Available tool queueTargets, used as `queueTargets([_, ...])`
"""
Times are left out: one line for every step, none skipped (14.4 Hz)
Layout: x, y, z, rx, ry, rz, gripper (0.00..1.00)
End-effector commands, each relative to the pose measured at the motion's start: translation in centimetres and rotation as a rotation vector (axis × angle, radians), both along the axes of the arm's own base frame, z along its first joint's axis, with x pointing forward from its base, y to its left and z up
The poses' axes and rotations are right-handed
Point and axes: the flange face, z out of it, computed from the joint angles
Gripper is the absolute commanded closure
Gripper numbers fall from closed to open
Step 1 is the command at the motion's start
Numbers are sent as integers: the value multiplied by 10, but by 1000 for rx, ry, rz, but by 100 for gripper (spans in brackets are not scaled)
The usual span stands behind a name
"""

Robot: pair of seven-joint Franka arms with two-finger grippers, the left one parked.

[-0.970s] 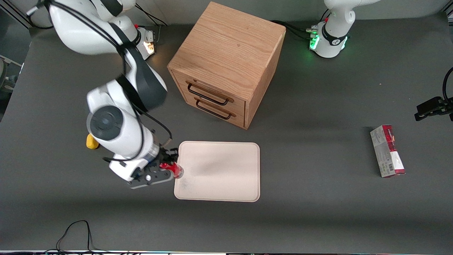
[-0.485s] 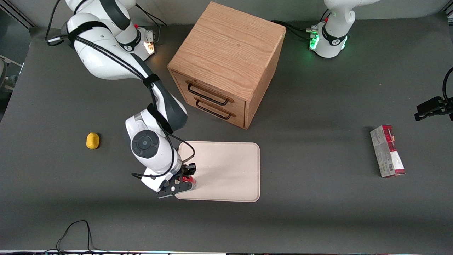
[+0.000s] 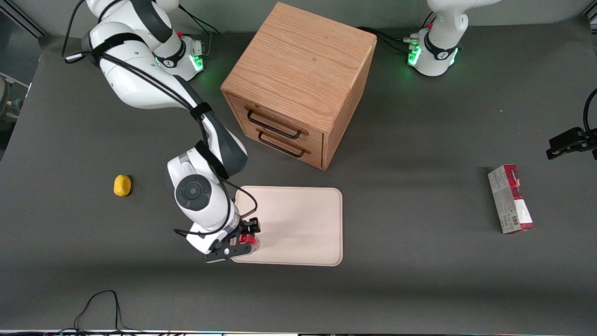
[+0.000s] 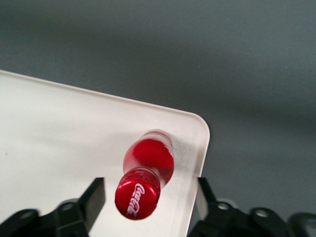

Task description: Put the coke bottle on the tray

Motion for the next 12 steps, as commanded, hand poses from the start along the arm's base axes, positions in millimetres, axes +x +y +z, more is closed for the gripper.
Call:
queueTargets([-11,0,52,-14,-21,-31,0])
queueTargets([-21,-5,72,-38,-2,-31,0])
queueTargets([-32,-10,92,-40,6,-32,0])
queueTargets([-47,-20,110,-28,23,-42,0])
queueTargets([-59,-42,128,-15,32,-78,0])
queueTargets([-70,-70,148,-7,36,-116,0])
queueTargets([-85,-94,164,-6,40,-121,0])
queueTargets([-101,-122,179,-12,40,-119,0])
queueTargets([-118,-152,193,-13,39,-133,0])
queueTargets([-138,-177,205,-4,40,-155,0])
queueTargets([-158,-199,219,7,31,-182,0])
queueTargets([-177,-211,230,11,32,-193,0])
